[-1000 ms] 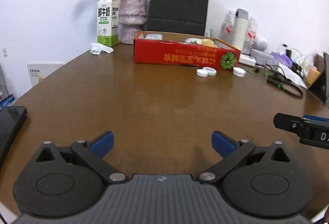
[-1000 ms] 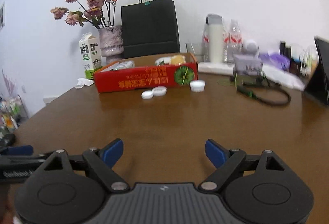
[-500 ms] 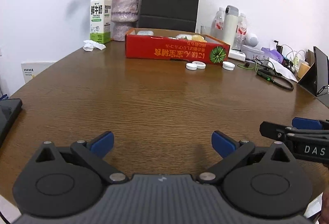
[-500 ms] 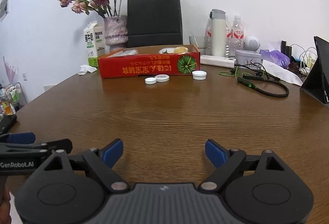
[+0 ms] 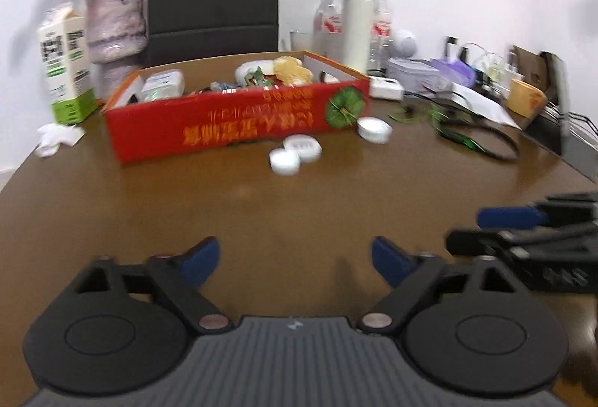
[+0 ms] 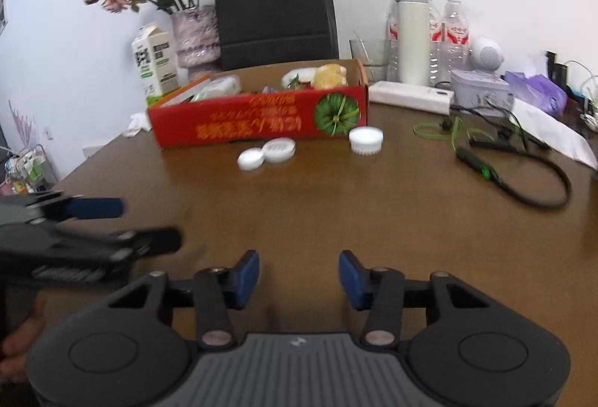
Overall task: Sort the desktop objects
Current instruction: 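Grasp a white bottle cap with the left tool while the right tool grasps a round white cap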
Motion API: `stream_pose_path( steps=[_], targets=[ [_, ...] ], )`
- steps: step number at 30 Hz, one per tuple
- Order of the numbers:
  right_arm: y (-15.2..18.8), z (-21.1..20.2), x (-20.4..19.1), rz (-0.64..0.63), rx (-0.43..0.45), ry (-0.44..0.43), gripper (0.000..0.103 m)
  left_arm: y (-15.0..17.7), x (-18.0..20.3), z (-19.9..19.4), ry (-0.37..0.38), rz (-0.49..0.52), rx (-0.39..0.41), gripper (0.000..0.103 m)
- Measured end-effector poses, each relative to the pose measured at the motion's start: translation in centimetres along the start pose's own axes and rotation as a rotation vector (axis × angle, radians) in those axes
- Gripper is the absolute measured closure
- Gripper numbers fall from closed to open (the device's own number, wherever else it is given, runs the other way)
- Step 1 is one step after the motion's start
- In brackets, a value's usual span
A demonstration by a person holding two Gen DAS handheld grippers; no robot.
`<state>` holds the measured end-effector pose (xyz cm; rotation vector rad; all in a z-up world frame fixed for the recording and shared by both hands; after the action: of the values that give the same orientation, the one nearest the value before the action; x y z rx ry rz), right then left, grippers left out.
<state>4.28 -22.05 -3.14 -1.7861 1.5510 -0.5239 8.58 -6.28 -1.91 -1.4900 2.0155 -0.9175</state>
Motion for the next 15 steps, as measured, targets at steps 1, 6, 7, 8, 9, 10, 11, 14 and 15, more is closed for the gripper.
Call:
stream_pose_path(
  steps=[1,6,7,8,9,10,11,14,15],
  targets=[
    [-0.9,0.8,0.3,-0.004,-0.001,-0.003,0.057,-1.1,-0.3,1.5,0.017,-0.007,-0.005,0.025],
    [-4.9,5.5,1.1,-0.049,-0.029,-0.012,0.057,-4.5,-1.4,7.9,0.026,-0.016,-0.047,0.030],
    [-5.5,6.3,1.2,-0.054,-0.034,-0.017,0.057,-4.9,-1.4,8.6,0.034,-0.017,-0.051,0.030],
    [-6.1,7.3,1.2,-0.066,-0.042,-0.025,0.057,-5.3,-1.4,9.1,0.037,-0.015,-0.052,0.030],
    [-6.6,8.0,1.1,-0.078,-0.046,-0.031,0.057,-5.7,-1.4,9.6,0.037,-0.013,-0.055,0.031],
    [-7.1,8.8,1.0,-0.090,-0.050,-0.035,0.057,-5.8,-1.3,10.0,0.043,-0.005,-0.058,0.035],
    [-7.6,9.6,0.9,-0.102,-0.055,-0.040,0.057,-6.0,-1.3,10.3,0.039,0.001,-0.061,0.046],
    [-8.8,11.4,0.3,-0.139,-0.066,-0.056,0.057,-6.0,-2.0,10.2,-0.003,0.005,-0.049,0.073],
    [-9.1,11.8,0.1,-0.150,-0.070,-0.067,0.057,-5.9,-2.4,10.0,-0.002,-0.006,-0.051,0.073]
  ],
)
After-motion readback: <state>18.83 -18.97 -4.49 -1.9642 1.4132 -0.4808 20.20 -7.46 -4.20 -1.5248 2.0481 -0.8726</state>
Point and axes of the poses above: each gripper's, at about its wrist camera, not at the fingertips, and z roughly the way its jaws point, x to its right, y to its underside, the point moved 8 cm from there along z, roughly the way its jaws point, and after that the axes turned 6 degrees about -x, right-handed, at the moved point
